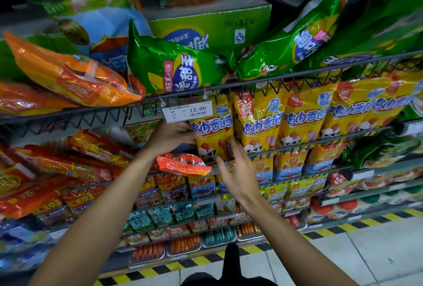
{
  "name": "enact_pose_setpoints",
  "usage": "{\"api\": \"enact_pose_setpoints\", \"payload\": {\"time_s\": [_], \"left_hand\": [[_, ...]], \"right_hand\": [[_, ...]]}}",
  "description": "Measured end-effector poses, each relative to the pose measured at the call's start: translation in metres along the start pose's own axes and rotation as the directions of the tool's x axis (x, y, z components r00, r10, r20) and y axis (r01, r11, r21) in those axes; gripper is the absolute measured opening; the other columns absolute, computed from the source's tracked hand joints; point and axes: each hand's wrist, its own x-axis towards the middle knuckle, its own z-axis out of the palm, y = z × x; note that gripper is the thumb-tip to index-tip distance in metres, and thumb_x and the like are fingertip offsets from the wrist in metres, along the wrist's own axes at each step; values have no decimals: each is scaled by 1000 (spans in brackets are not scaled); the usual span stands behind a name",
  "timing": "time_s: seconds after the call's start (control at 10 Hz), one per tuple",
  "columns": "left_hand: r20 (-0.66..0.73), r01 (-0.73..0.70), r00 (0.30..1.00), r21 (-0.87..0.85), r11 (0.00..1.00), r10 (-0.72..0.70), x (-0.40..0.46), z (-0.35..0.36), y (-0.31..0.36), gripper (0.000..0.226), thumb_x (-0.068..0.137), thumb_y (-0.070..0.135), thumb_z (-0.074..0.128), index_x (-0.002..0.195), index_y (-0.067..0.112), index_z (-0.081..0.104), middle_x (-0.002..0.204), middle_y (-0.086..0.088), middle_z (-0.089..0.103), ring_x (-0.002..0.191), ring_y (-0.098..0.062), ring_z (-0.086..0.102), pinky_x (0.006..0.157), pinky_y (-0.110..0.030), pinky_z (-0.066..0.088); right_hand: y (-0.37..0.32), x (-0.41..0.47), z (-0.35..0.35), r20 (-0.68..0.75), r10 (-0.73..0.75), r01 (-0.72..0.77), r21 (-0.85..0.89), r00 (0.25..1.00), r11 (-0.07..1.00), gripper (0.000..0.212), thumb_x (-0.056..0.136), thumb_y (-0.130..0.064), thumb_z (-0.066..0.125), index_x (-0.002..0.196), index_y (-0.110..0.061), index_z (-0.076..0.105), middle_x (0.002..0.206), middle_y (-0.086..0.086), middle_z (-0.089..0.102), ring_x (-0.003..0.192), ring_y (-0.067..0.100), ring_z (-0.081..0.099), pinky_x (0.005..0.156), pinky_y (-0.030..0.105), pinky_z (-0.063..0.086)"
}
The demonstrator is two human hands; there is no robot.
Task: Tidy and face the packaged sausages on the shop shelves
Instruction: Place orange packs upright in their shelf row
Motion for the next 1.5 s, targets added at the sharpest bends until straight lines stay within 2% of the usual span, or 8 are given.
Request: {"api": "enact_pose_setpoints", "payload": {"time_s": [0.4,0.7,0.8,0.9,1.1,1.2,1.4,1.5], "left_hand": [[191,98,972,189,977,-134,8,-8,-13,48,79,59,66,97,15,76,85,2,80,80,-9,77,83,-25,59],[311,40,939,319,947,-145,-4,11,38,3,101,25,62,100,24,61,81,22,61,72,19,52,55,-1,37],[271,34,953,344,938,-133,1,8,27,8,101,22,63,95,17,64,92,21,57,77,21,48,58,-15,44],[327,189,899,313,931,-293,22,-11,-24,60,75,71,73,112,23,73,106,-1,78,98,-22,75,93,-52,59],[291,156,917,365,918,-272,4,-7,12,42,96,45,66,123,12,70,122,-14,72,113,-34,68,103,-53,52],[301,183,912,309,933,-279,4,-18,-3,70,71,82,69,113,26,73,115,-4,75,106,-25,72,97,-52,57],[235,51,969,98,994,-73,-2,-15,-8,47,87,44,68,116,8,71,106,-5,78,96,-20,77,93,-42,60],[229,63,969,120,991,-90,5,-8,-5,51,87,51,62,114,8,70,101,-8,78,92,-17,77,92,-38,61]], "right_hand": [[7,-8,8,41,-31,35,-89,999,995,88,100,-46,59,164,-22,5,169,-1,18,156,16,15,123,28,18],[2,3,7,-9,-13,12,-51,1000,999,88,100,-47,58,164,-20,3,167,3,28,151,20,32,118,37,38],[1,2,7,-43,-32,30,-46,999,998,84,101,-48,58,164,-20,9,165,2,32,150,19,34,118,42,40],[2,2,9,-48,-44,41,-56,998,998,85,100,-50,57,164,-20,11,164,1,33,149,18,35,118,42,40],[10,-4,11,-22,-91,88,-118,996,989,89,99,-46,61,164,-18,7,167,4,28,153,19,28,121,36,33],[13,-13,12,-57,-219,209,-143,974,967,84,101,-35,62,164,-16,10,172,-2,10,158,14,11,125,26,20],[13,-11,11,-16,-398,383,-232,917,894,82,100,-24,66,163,-10,15,172,3,8,158,18,12,109,17,37],[16,-7,13,19,-358,350,-265,934,899,83,102,-33,62,163,-11,11,173,5,2,159,19,7,121,20,20]]}}
